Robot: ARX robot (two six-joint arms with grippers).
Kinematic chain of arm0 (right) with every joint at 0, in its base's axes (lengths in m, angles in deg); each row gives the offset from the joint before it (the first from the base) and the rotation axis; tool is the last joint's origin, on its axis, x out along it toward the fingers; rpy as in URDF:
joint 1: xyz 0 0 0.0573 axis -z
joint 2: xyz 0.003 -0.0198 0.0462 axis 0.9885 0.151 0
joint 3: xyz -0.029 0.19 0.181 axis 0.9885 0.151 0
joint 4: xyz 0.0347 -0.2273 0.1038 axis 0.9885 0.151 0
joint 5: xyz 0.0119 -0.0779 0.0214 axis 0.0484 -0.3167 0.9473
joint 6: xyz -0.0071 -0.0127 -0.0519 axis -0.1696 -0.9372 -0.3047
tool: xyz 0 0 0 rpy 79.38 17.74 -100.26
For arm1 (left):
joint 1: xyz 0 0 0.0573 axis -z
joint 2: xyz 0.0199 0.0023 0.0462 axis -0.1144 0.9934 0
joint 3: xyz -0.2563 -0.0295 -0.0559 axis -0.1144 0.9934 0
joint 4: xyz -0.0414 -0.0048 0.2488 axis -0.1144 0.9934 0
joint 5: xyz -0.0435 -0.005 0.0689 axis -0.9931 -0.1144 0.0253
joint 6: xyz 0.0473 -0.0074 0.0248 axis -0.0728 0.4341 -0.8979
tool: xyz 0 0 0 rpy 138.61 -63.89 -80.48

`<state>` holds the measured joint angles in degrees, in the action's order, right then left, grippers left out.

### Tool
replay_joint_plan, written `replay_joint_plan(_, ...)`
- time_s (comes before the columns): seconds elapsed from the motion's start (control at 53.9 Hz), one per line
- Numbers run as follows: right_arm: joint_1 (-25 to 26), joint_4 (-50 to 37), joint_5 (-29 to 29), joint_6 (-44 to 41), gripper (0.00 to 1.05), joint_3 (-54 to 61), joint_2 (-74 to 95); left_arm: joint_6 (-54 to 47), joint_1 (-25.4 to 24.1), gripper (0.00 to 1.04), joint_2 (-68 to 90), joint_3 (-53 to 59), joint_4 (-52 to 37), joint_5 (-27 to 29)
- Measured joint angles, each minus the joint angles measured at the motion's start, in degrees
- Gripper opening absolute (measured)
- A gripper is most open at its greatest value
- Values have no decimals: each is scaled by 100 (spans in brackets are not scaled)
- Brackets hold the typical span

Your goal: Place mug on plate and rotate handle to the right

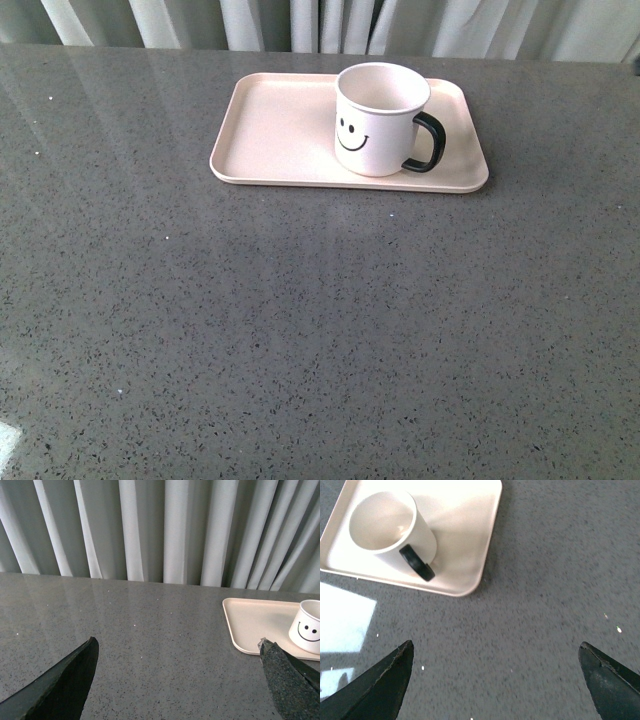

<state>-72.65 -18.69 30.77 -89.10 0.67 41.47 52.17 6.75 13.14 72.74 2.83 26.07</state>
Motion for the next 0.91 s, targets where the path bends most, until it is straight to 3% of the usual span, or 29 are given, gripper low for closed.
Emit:
replay_joint_plan(0.352, -1117, 975, -511, 503, 96, -2863, 2704, 2, 0, 96, 0, 0, 0, 0)
replay_joint_plan(0.909, -1480, 1823, -850, 1084, 96, -4776, 4186, 0, 0, 96, 0, 0, 0, 0)
